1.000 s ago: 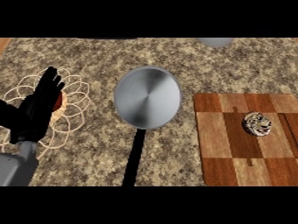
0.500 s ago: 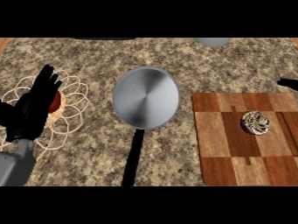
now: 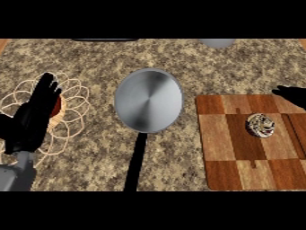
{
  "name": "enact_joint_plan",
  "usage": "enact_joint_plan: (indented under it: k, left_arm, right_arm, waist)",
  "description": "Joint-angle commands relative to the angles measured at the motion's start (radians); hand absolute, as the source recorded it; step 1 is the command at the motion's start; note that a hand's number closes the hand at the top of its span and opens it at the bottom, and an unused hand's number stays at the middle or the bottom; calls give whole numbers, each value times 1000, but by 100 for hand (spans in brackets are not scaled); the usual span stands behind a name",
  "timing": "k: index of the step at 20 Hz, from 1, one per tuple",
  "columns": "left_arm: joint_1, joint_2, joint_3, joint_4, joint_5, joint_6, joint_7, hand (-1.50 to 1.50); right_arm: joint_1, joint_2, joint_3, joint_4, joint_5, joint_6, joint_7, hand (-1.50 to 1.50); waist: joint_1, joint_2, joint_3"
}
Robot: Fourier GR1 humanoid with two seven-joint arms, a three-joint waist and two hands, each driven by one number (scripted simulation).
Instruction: Pick the cupcake from the cutting board and place it in the pan
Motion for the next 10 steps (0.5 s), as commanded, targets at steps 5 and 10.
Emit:
enact_joint_plan:
  k: [5, 10]
  left_arm:
    - [-77, -96, -30, 10, -95, 56, 65, 0]
    - [-10, -94, 11, -8, -85, -27, 34, 0]
  right_arm:
    - [-59, 157, 7, 24, 120, 30, 18, -150]
    - [-77, 216, -18, 50, 171, 113, 66, -150]
  waist:
    - [-2, 2, 1]
    - [0, 1, 0]
